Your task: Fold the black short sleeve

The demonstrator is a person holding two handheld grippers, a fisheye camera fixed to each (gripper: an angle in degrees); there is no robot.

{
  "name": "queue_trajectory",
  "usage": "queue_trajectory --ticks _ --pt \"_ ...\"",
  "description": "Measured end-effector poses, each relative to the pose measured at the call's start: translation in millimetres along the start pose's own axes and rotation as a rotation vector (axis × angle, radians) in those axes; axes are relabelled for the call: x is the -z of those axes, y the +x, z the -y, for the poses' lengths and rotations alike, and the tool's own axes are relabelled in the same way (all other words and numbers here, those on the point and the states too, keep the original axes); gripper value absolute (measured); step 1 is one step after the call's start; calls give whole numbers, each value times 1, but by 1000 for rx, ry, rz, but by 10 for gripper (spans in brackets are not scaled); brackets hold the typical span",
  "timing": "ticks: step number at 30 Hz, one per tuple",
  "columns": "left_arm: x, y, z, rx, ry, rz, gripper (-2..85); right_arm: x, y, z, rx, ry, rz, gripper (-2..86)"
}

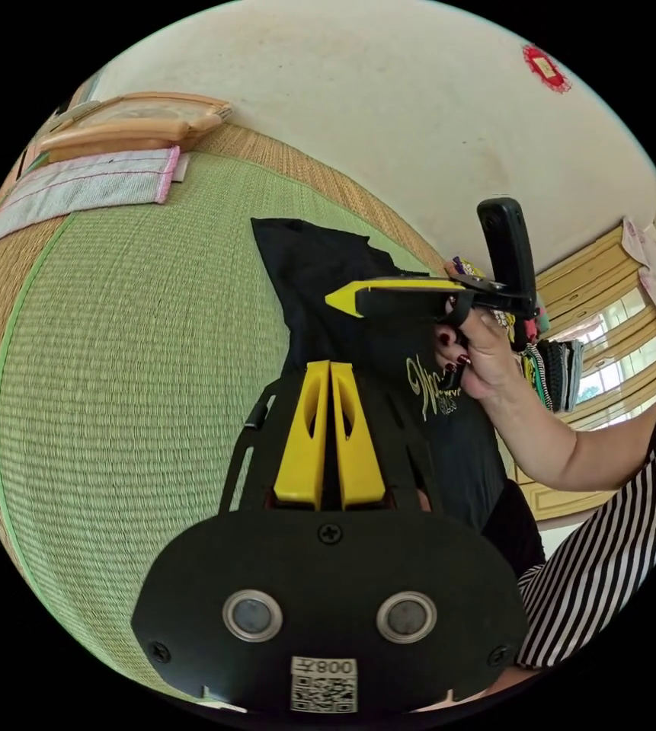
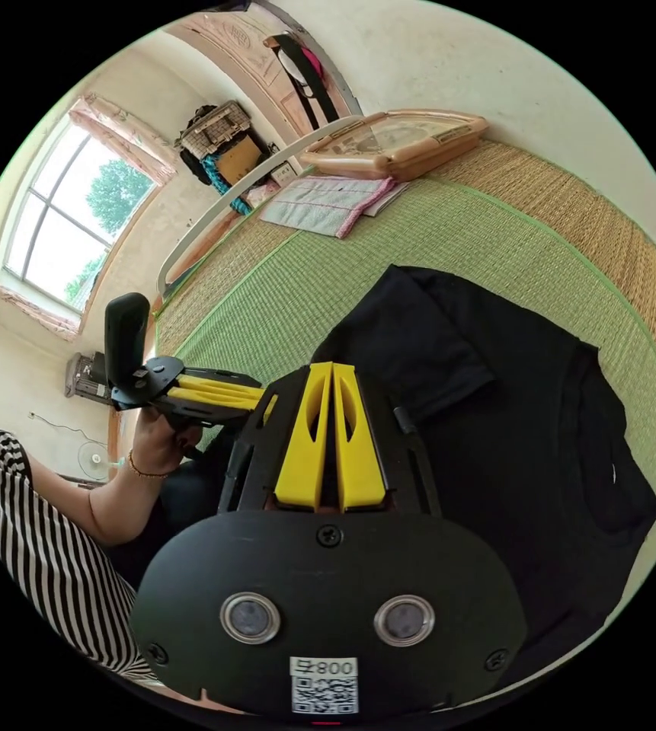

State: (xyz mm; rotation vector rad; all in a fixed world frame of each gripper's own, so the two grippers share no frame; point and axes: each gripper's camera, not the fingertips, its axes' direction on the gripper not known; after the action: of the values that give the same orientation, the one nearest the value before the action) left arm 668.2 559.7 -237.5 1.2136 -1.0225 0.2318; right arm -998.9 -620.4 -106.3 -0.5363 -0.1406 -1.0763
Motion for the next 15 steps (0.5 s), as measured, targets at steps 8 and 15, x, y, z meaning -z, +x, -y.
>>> queue_trajectory --ticks 8,15 --pt "-3 0 5 17 12 58 1 -33 6 -84 -29 -41 -17 1" --pt "-14 -1 13 9 8 79 1 -52 41 -129 -77 -26 51 1"
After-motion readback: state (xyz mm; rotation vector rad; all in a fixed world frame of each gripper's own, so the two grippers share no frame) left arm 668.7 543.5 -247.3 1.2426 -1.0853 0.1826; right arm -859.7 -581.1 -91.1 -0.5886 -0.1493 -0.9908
